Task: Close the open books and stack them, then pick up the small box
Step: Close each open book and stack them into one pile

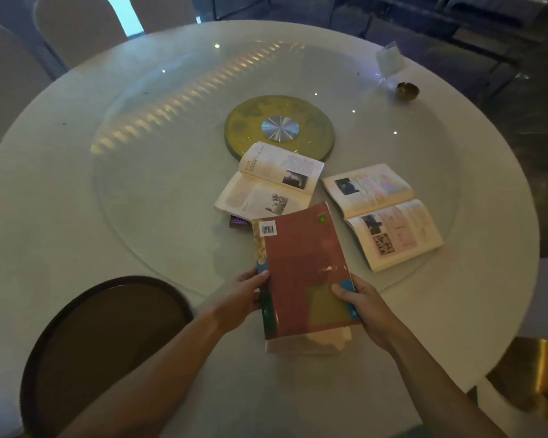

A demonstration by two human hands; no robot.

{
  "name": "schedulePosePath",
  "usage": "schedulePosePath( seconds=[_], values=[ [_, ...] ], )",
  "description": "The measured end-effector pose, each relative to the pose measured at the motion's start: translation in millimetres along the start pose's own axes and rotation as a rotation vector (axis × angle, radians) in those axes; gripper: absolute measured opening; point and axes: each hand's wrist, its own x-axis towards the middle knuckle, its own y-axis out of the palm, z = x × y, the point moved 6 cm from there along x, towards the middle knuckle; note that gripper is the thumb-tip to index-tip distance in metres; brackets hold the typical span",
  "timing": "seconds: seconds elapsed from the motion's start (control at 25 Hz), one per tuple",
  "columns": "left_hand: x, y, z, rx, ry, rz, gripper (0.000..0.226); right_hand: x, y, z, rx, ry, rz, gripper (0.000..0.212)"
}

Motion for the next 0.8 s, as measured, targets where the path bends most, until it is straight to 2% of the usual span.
schedulePosePath(
  seconds=[0.08,0.16,0.2,0.28,0.36,0.44,0.56,0.6,0.64,0.72,0.76,0.8],
  values=[
    [-1,13,-5,-0.009,0.051,-0.024,0.032,3,-8,-13,-0.118,0.001,-0.048,0.036],
    [-1,23,-17,-0.015,0.093,-0.067,0.031,1,-8,-16,-0.361,-0.050,-0.102,0.052],
    [-2,28,-23,-0.016,0.112,-0.089,0.031,-1,-2,-12,-0.470,-0.109,-0.097,0.054],
    [-6,36,-38,-0.007,0.167,-0.119,0.032,-4,11,-8,-0.561,-0.234,0.019,0.066],
    [-6,36,-49,-0.014,0.227,-0.123,0.045,-3,13,-14,-0.592,-0.310,0.174,0.091],
    [-6,30,-60,-0.060,0.279,-0.042,0.055,-2,10,-19,-0.656,-0.373,0.277,0.100],
    [-9,24,-68,-0.213,0.229,0.020,0.038,-4,8,-7,-0.520,-0.431,0.247,0.091],
    [-10,24,-68,-0.235,0.196,-0.001,0.031,-4,6,2,-0.411,-0.432,0.195,0.082],
    [-9,23,-66,-0.249,0.159,-0.019,0.028,-3,2,11,-0.293,-0.438,0.128,0.063],
    [-8,26,-61,-0.227,0.092,-0.005,0.039,3,-6,26,-0.130,-0.423,-0.020,0.022],
    [-8,27,-59,-0.167,0.053,0.018,0.047,6,-9,33,-0.133,-0.386,-0.099,0.011],
    [-6,27,-57,-0.078,0.014,0.038,0.055,9,-12,36,-0.152,-0.348,-0.165,0.013]
  ],
)
